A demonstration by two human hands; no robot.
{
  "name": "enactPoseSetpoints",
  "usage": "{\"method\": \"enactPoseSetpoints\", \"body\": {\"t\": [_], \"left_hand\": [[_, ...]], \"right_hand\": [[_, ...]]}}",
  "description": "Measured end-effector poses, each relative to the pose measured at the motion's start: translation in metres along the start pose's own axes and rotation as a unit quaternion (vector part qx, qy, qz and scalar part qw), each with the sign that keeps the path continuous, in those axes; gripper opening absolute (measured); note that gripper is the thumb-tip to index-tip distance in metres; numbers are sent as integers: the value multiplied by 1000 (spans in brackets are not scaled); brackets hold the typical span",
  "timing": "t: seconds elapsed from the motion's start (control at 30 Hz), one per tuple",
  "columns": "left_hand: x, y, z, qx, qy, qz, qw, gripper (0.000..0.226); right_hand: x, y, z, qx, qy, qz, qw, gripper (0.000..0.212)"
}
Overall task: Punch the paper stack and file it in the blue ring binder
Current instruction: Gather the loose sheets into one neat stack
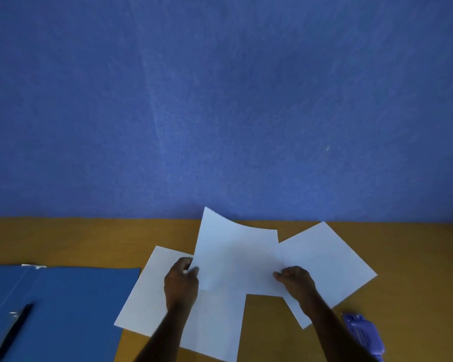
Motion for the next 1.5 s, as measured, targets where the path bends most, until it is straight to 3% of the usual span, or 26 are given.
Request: {"method": "enactPoseSetpoints", "body": {"t": [0.1,0.17,0.27,0.33,0.4,0.47,0.63,0.77,0.83,0.93,1.0,1.1,1.2,1.27,1.37,1.5], "left_hand": [[9,33,0,-100,4,-9,995,11],[14,51,1,-155,-6,-23,988,13],[22,79,3,-220,-27,-62,973,14],[26,100,3,-261,-57,-75,961,14],[27,115,2,-286,-96,-81,950,16],[28,123,1,-295,-125,-87,943,17],[27,129,-2,-279,-152,-132,939,18],[32,118,-8,-251,-89,-182,947,34],[28,95,-9,-192,-88,-139,967,56],[9,44,-19,-80,-143,51,985,95],[-8,15,-31,-47,-184,191,963,111],[-43,-23,-47,-10,-263,359,895,133],[-65,-42,-59,-39,-269,459,846,133],[-67,-47,-62,-66,-238,464,851,132],[-73,-56,-63,-29,-277,466,840,141],[-70,-50,-71,-18,-268,471,840,111]], "right_hand": [[9,-12,-8,13,7,-43,999,50],[23,-28,-17,50,56,-69,995,59],[42,-65,-36,143,123,-103,977,88],[49,-89,-45,226,109,-99,963,106],[51,-101,-48,273,42,-52,960,109],[51,-108,-50,283,-14,-28,959,94],[49,-110,-57,269,-62,-16,961,31],[57,-98,-58,268,-37,24,962,12],[66,-88,-59,259,-20,55,964,9],[86,-72,-61,250,10,102,963,10],[99,-61,-64,245,33,135,959,12],[113,-42,-65,235,61,174,954,16],[121,-28,-67,230,83,201,949,21],[121,-23,-72,234,92,218,943,16],[118,-20,-81,239,98,218,941,6],[110,-9,-80,226,96,210,946,17]]}}
Point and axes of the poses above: each hand's wrist, its own z-axis towards the middle knuckle, its own x-axis out of the back of the hand, y = z × x, the point moved 10 cm from there along z, towards the middle knuckle, and after that the axes turned 15 degrees about -y, right-handed, at the moved point
